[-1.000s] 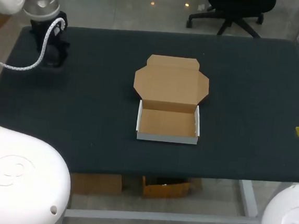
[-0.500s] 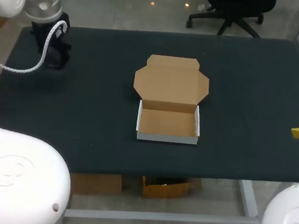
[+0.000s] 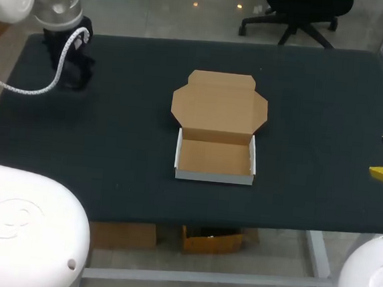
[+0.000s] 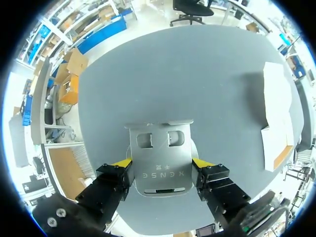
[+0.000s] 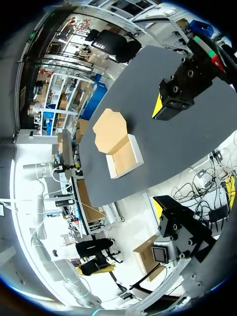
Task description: Assemble the packaging by folding the flat box into shape, placing the metal phone stand inside, and closing the box properly
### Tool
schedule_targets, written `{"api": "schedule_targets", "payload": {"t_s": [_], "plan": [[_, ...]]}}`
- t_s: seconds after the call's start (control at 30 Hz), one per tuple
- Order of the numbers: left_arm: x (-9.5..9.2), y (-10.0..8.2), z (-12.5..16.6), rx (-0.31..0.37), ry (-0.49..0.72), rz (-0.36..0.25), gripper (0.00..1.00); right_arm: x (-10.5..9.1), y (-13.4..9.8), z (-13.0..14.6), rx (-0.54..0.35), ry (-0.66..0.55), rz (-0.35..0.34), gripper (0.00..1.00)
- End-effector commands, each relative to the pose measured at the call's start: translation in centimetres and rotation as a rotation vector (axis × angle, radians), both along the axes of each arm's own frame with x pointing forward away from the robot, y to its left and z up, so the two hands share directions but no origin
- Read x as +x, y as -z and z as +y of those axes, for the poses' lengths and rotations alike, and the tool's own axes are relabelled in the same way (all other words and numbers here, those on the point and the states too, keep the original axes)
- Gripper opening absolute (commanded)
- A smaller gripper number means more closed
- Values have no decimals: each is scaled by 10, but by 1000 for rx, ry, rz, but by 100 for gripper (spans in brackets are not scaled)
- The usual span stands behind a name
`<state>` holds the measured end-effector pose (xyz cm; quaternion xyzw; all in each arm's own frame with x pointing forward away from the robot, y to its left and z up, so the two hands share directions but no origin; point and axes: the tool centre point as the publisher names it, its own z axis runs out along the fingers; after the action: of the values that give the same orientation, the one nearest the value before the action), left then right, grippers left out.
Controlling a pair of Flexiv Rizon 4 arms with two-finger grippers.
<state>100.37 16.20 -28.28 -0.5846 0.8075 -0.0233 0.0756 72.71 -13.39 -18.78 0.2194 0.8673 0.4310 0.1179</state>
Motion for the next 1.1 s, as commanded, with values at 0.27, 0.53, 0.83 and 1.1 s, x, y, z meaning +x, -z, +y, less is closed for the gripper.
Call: {"api": "schedule_targets", "payload": {"t_s": [0.27, 0.53, 0.83, 1.1], "plan": [[-15, -7, -11, 17, 14, -17, 0, 7, 7, 1, -55, -48, 39, 100], [-21, -9, -15, 21, 25, -21, 0, 10, 18, -3, -104, -31, 78, 100], [-25, -8, -22, 19, 40, -18, 0, 11, 21, -2, -121, -38, 89, 100], [-32, -8, -35, 19, 60, -11, 0, 11, 21, -2, -121, -38, 89, 100]]}}
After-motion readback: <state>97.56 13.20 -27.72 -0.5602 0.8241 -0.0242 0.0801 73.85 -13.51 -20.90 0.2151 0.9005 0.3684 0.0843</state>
